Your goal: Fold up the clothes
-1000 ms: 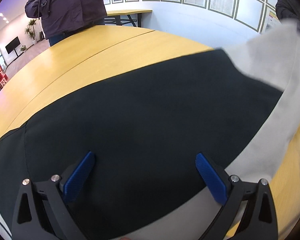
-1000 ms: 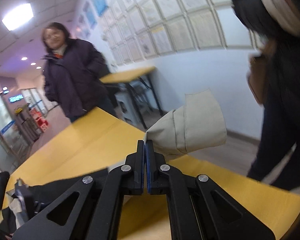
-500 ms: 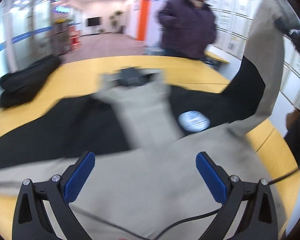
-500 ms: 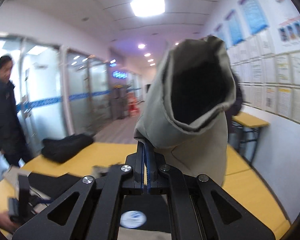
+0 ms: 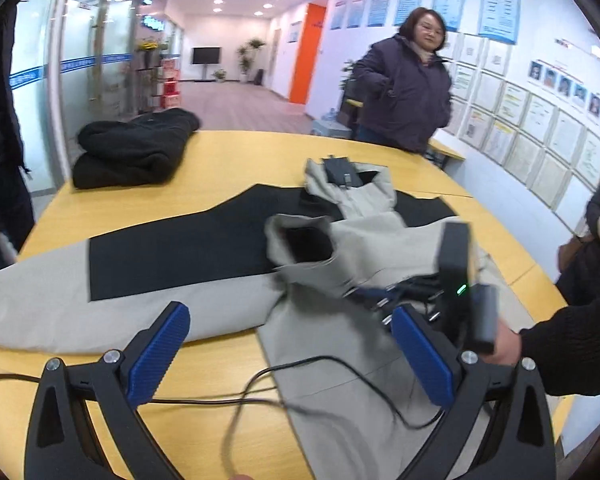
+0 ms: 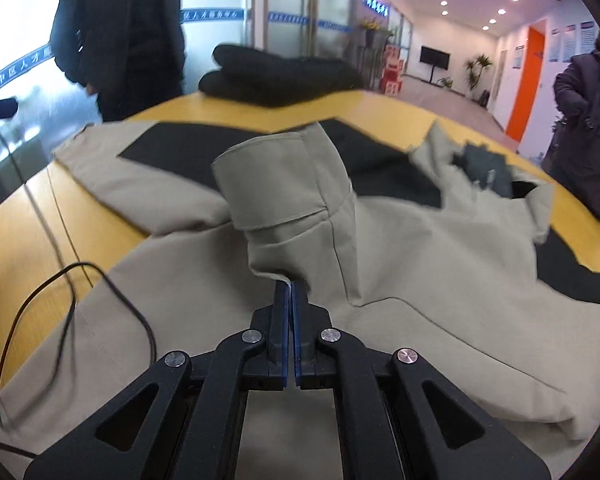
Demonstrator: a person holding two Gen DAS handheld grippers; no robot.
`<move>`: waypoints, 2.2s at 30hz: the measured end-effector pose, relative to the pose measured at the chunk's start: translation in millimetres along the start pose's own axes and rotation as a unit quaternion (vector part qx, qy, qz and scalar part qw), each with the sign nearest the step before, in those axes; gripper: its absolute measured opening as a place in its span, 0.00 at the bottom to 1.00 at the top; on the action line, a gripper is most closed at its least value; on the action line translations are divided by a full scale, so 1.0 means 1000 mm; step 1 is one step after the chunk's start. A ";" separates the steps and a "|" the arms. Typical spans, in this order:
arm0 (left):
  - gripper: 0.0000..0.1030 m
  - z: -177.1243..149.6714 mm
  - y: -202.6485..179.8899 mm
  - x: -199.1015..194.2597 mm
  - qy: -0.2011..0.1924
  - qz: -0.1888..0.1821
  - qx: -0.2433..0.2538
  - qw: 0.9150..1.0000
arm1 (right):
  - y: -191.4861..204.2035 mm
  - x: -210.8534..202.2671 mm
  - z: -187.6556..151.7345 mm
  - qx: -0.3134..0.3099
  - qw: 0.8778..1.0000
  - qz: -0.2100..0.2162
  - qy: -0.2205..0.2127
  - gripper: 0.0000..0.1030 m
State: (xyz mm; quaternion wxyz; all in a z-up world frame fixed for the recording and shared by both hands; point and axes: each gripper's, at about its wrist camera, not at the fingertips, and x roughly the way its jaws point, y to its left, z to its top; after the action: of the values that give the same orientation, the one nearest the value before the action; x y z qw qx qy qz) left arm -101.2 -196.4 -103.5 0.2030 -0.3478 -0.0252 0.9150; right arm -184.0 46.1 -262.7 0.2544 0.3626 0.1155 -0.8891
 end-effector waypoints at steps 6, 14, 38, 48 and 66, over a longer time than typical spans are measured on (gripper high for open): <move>1.00 0.036 -0.026 0.047 -0.020 -0.094 0.037 0.995 | 0.003 -0.037 -0.003 0.001 0.999 0.036 -0.014 0.55; 1.00 0.036 -0.058 0.202 0.089 -0.074 0.035 0.993 | -0.202 -0.109 -0.063 0.154 0.979 -0.134 0.005 0.62; 1.00 -0.010 0.083 0.011 -0.054 0.171 -0.285 0.942 | -0.197 -0.232 -0.026 0.128 0.986 -0.097 -0.041 0.65; 1.00 -0.093 0.316 -0.014 -0.066 0.234 -0.510 0.825 | -0.119 -0.172 0.024 0.110 0.992 -0.048 -0.025 0.70; 0.16 -0.088 0.365 0.009 -0.055 0.222 -0.484 0.845 | -0.025 -0.098 0.029 0.128 0.991 0.019 0.017 0.69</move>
State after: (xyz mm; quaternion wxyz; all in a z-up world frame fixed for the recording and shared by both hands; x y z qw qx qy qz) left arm -179.7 -535.4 -244.1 -0.2011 -0.3470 -0.3985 0.8248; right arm -155.0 91.9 -172.5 0.2204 0.4094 -0.0014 -0.8853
